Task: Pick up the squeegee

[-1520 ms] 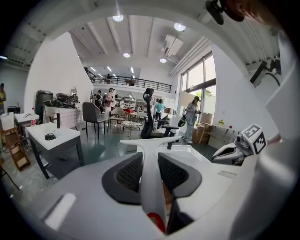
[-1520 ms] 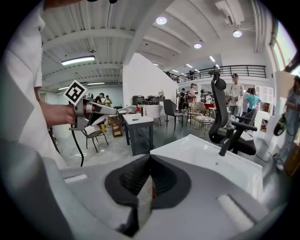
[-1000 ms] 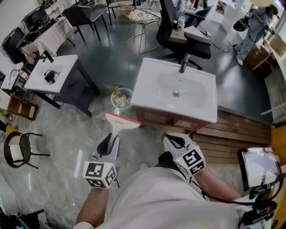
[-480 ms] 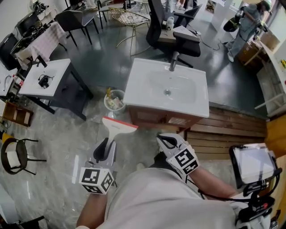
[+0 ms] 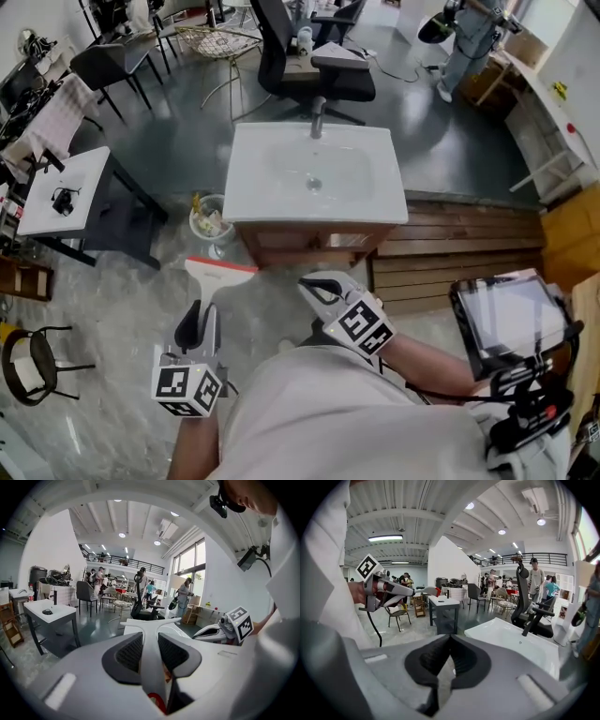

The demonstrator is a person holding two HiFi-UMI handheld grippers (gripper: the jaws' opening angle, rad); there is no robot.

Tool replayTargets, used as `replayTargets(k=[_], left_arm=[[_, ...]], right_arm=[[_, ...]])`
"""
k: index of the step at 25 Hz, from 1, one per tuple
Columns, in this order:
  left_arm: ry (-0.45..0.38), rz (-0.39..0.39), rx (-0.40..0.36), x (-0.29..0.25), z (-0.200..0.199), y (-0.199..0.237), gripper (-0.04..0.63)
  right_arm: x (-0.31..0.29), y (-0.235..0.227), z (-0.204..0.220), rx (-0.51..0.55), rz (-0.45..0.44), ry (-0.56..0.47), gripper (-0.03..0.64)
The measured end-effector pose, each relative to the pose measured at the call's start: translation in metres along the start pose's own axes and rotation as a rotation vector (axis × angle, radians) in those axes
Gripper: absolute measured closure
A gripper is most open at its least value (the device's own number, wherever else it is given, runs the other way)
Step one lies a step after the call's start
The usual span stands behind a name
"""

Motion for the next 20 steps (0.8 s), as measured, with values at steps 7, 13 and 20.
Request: replayTargets(k=[7,13,20], left_arm=[[0.005,0.003,-0.007,-0.002,0.004,-0.007,0.485],[0.009,0.009,-0.007,-0.008,0.005,-0.012,0.485],[0.017,0.012,-0.005,-0.014,0.006,-0.014,0.485]], right_arm=[[0.006,-0.002,0.006,-0.005,0.009,-0.005,0.615],[0.008,-0.004,0.011,-0.009,0.015,-0.006,0.615],[0.009,-0.008,0.013,-0.013,0.016,-0.003,0.615]])
Point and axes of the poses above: the fingertips, and each gripper's own axes: x backward along the fingers, y to its left, z out of its underside, the point moved 2 cm from there along x, backward along the fingers, and after that the axes turned 14 degrees about y, right-handed, at the moved point
